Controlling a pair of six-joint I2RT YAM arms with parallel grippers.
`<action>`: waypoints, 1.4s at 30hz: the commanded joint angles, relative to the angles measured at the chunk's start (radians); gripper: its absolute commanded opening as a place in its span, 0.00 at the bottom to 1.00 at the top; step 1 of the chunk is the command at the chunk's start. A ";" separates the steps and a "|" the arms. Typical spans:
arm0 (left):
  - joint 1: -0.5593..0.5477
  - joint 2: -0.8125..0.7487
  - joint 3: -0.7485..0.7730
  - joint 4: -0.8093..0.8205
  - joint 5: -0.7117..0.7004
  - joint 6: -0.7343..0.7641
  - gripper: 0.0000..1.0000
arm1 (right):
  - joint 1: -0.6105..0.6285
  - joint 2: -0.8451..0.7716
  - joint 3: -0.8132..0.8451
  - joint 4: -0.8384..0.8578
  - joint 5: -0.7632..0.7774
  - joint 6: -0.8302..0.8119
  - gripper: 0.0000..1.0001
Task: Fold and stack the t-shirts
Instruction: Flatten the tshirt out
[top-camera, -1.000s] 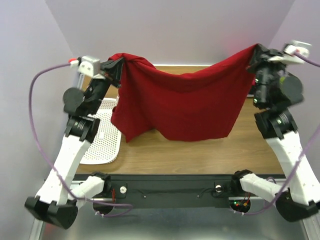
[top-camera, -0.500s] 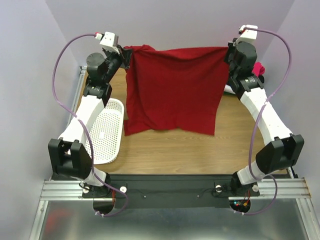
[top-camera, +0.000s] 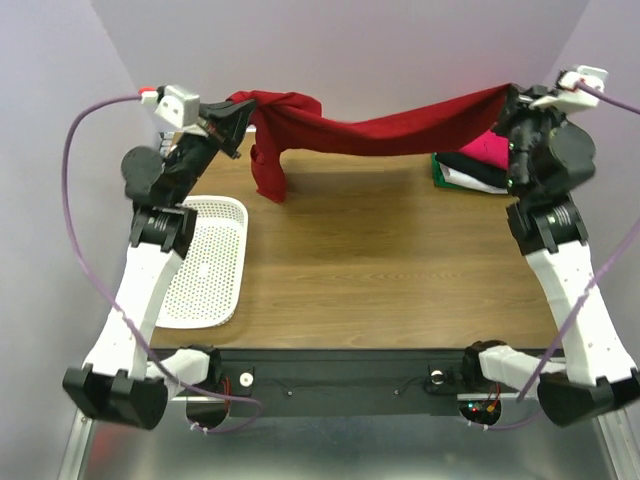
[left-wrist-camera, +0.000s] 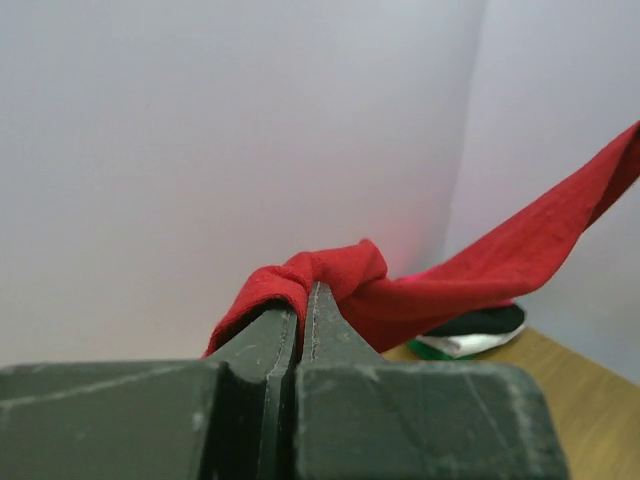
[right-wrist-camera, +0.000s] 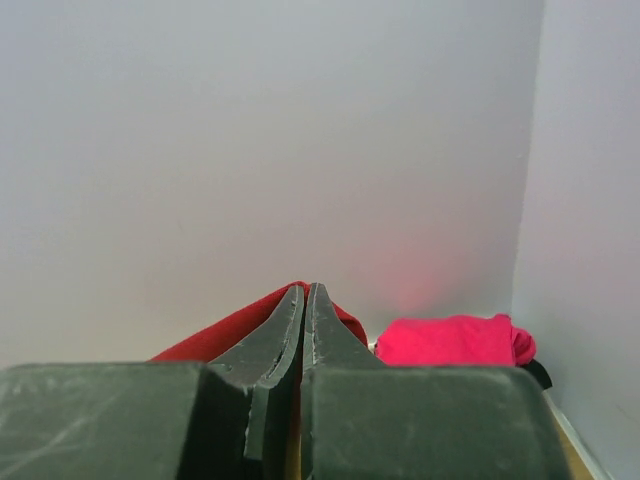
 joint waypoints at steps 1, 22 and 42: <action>0.001 -0.155 -0.014 0.077 0.099 -0.063 0.00 | 0.000 -0.129 -0.035 0.044 -0.046 0.014 0.00; 0.000 -0.301 -0.064 0.016 0.253 -0.161 0.00 | 0.000 -0.335 -0.011 -0.117 0.026 0.013 0.00; 0.036 0.712 0.236 -0.001 -0.220 -0.158 0.99 | -0.155 0.534 -0.051 0.116 0.017 0.214 0.73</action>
